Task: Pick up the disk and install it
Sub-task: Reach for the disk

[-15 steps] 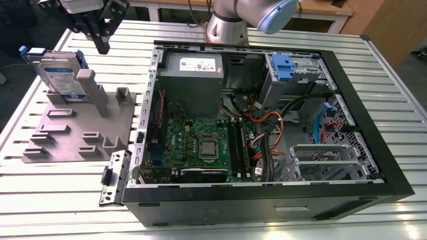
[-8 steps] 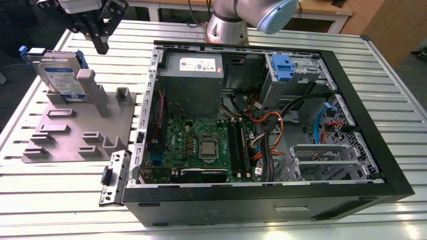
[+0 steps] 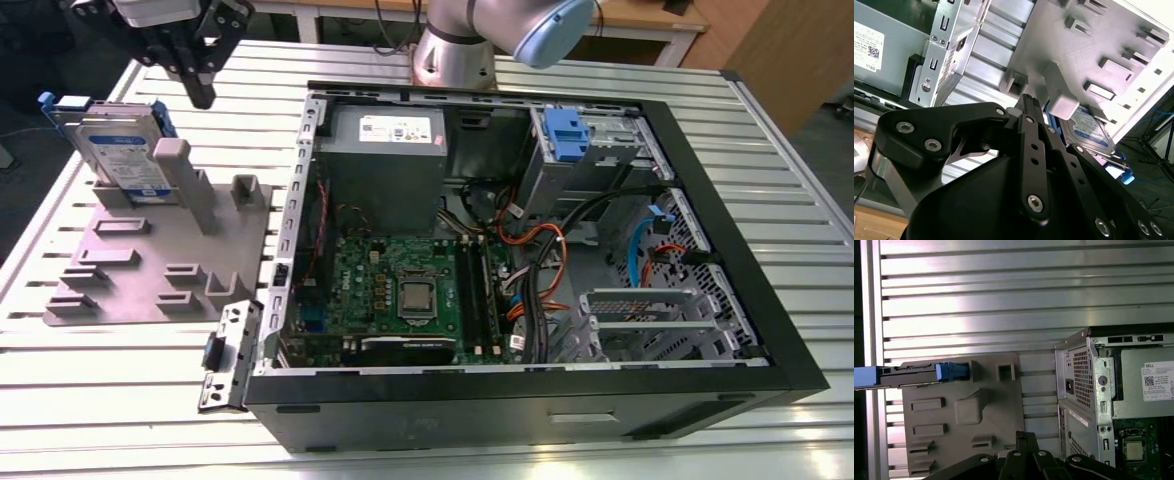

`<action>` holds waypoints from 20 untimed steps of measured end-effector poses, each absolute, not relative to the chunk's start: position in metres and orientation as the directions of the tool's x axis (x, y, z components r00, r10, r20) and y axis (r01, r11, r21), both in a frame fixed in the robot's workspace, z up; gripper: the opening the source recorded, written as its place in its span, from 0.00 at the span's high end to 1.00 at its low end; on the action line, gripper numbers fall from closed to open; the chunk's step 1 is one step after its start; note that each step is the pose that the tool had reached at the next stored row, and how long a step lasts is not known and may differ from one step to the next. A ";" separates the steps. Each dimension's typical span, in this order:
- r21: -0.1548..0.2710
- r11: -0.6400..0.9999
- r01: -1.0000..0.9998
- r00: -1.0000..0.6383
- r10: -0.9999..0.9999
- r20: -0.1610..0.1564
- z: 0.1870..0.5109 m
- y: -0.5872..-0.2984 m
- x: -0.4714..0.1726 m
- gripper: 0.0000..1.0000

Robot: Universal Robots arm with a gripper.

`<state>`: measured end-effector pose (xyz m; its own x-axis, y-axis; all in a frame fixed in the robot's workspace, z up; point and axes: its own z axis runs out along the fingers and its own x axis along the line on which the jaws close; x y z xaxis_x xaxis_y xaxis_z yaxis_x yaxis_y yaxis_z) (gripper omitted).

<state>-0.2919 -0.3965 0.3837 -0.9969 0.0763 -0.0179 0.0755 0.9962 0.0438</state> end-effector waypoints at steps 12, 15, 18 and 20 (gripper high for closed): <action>0.044 0.996 0.076 -0.997 0.076 -0.018 0.383 -0.396 -0.295 0.89; 0.044 0.996 0.075 -0.997 0.076 -0.018 0.383 -0.396 -0.295 0.89; 0.044 0.996 0.076 -0.997 0.076 -0.018 0.383 -0.396 -0.296 0.89; 0.044 0.996 0.075 -0.997 0.076 -0.018 0.383 -0.396 -0.297 0.89</action>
